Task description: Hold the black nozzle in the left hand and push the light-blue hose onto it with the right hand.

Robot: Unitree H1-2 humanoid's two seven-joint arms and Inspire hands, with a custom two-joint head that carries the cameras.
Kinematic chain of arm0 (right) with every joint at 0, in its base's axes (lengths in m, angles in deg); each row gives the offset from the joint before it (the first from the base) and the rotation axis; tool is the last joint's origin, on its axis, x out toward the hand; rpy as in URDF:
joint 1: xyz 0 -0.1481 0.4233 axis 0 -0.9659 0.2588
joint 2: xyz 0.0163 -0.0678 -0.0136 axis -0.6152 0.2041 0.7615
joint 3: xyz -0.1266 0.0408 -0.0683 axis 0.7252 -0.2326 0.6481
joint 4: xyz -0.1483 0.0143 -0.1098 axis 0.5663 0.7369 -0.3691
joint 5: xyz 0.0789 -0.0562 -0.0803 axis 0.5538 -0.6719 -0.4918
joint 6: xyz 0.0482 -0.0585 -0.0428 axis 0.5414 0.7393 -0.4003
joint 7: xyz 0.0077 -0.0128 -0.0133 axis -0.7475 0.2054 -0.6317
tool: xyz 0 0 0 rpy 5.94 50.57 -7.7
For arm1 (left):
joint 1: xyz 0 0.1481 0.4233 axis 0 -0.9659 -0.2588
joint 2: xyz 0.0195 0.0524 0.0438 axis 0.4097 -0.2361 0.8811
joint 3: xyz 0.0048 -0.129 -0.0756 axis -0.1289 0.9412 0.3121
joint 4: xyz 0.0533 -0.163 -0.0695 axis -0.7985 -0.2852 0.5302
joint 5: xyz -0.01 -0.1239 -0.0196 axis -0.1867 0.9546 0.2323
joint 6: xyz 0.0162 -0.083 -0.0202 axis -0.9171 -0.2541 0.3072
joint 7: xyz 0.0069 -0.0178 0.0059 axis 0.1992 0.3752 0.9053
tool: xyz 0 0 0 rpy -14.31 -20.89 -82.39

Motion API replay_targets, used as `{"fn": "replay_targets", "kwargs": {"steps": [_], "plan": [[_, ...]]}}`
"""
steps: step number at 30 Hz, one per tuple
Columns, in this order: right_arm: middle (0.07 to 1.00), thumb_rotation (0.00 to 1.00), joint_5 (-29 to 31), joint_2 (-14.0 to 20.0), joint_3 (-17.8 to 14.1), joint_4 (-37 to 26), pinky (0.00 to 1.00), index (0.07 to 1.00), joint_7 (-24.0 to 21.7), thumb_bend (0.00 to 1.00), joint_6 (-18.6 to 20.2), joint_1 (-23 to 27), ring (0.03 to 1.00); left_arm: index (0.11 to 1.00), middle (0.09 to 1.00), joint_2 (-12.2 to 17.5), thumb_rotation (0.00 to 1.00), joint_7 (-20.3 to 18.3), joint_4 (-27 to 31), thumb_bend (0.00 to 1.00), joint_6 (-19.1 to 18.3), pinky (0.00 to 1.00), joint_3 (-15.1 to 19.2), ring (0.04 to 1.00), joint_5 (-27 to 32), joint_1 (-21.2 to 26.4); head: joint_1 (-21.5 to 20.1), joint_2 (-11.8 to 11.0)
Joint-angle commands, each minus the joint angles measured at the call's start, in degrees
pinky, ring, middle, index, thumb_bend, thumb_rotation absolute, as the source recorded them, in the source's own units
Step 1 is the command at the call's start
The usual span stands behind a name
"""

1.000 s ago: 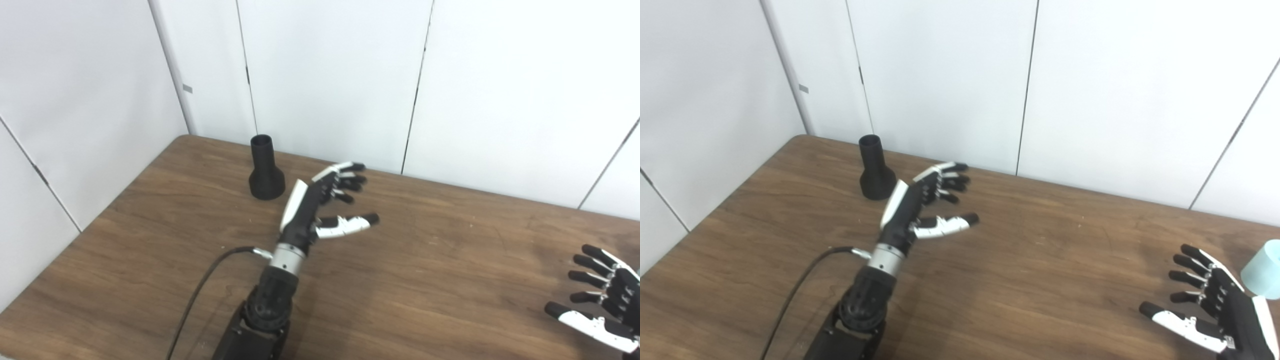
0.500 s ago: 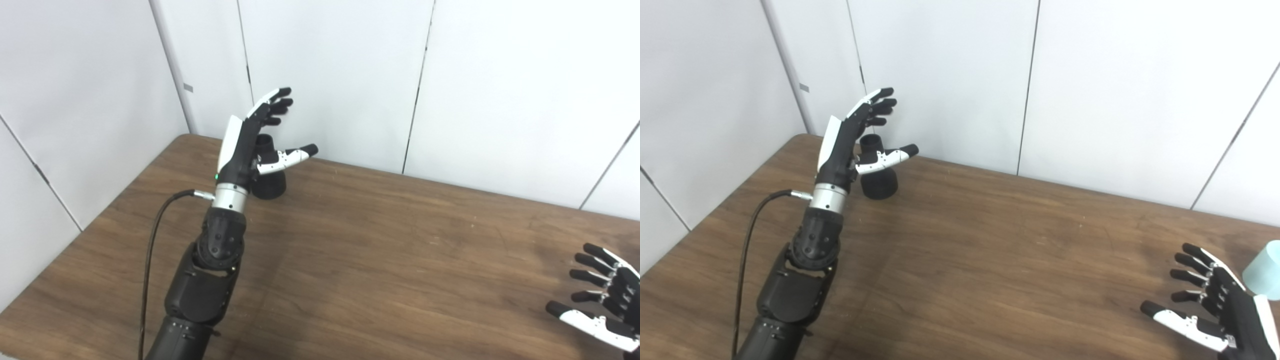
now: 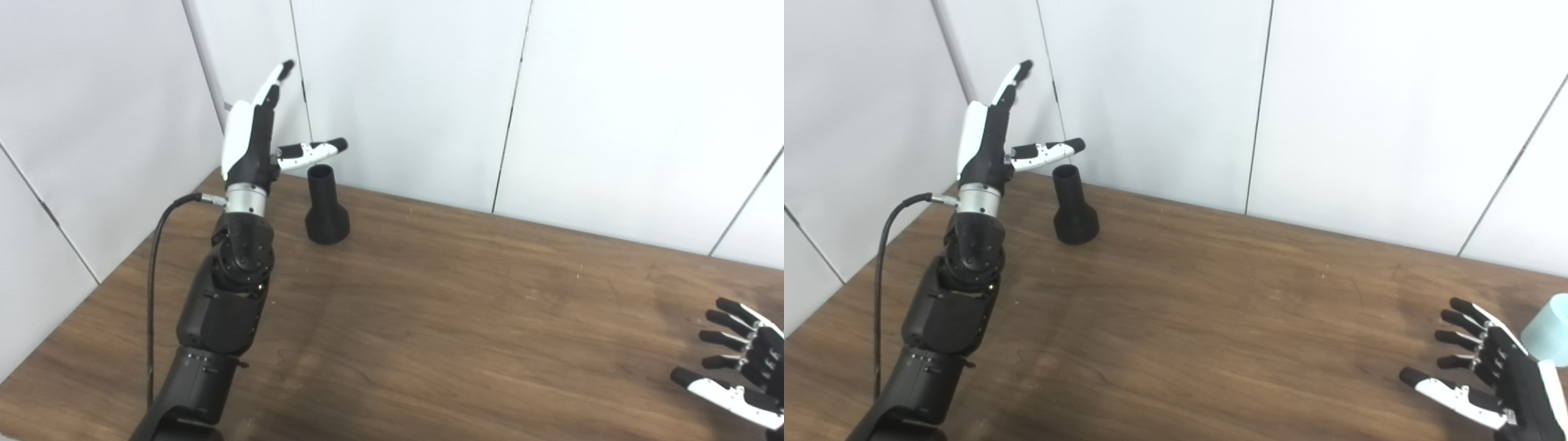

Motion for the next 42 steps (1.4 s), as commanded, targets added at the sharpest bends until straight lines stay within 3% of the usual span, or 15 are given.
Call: {"fn": "replay_targets", "kwargs": {"steps": [1, 10, 14, 18, 24, 28, 36, 42], "plan": [[0.779, 0.00, -0.1, 1.0, -0.6, -1.4, 0.51, 0.801, 0.3, 0.70, -3.0, 2.0, 0.693, 0.925, 0.974, 1.6, 0.28, 0.7, 1.5, 0.99, -1.9, 1.00, -0.2, 1.000, -2.1, 2.2, 0.0, 0.0], [0.770, 0.00, -0.5, 1.1, -0.7, -1.6, 0.50, 0.793, 0.4, 0.71, -2.8, 2.1, 0.682, 0.926, 0.953, 1.3, 0.29, -2.6, 0.9, 1.00, -5.7, 1.00, -0.6, 1.000, 1.4, 1.2, -0.3, 0.6], [0.772, 0.00, -0.4, 1.0, -0.7, -1.7, 0.50, 0.793, 0.3, 0.71, -2.6, 2.1, 0.686, 0.914, 0.938, 2.1, 0.33, -5.5, 0.8, 1.00, -10.5, 1.00, -1.2, 1.000, 1.1, 1.1, -0.5, 0.7], [0.768, 0.00, -0.2, 0.8, -0.7, -1.7, 0.50, 0.789, 0.2, 0.72, -2.7, 2.2, 0.680, 0.912, 0.934, 2.9, 0.36, -7.1, -0.1, 1.00, -12.6, 1.00, -2.0, 1.000, 1.0, 0.7, -0.8, 1.0], [0.764, 0.00, -0.3, 0.7, -0.7, -2.0, 0.48, 0.785, 0.4, 0.73, -2.7, 2.1, 0.675, 0.894, 0.911, 2.8, 0.37, -7.1, -2.4, 1.00, -14.4, 1.00, -3.2, 1.000, 0.3, 0.9, -0.9, 1.2], [0.765, 0.00, -0.5, 0.6, -0.7, -2.2, 0.49, 0.786, 0.5, 0.72, -2.3, 2.1, 0.678, 0.880, 0.909, 2.2, 0.37, -6.7, -3.3, 1.00, -17.8, 1.00, -5.6, 0.996, -3.2, 1.4, -0.9, 1.4], [0.771, 0.00, -0.7, 0.4, -0.5, -2.8, 0.49, 0.794, 0.4, 0.71, -1.4, 1.8, 0.687, 0.889, 0.915, 1.1, 0.36, -9.6, -4.4, 1.00, -18.2, 1.00, -6.9, 0.988, -6.9, 1.5, -1.8, 1.7], [0.771, 0.00, -0.8, 0.3, -0.4, -3.6, 0.50, 0.791, 0.3, 0.72, -1.0, 1.4, 0.684, 0.889, 0.911, -0.3, 0.37, -14.2, -4.0, 1.00, -18.2, 1.00, -6.4, 0.968, -11.8, 1.0, -2.1, 2.0]]}}
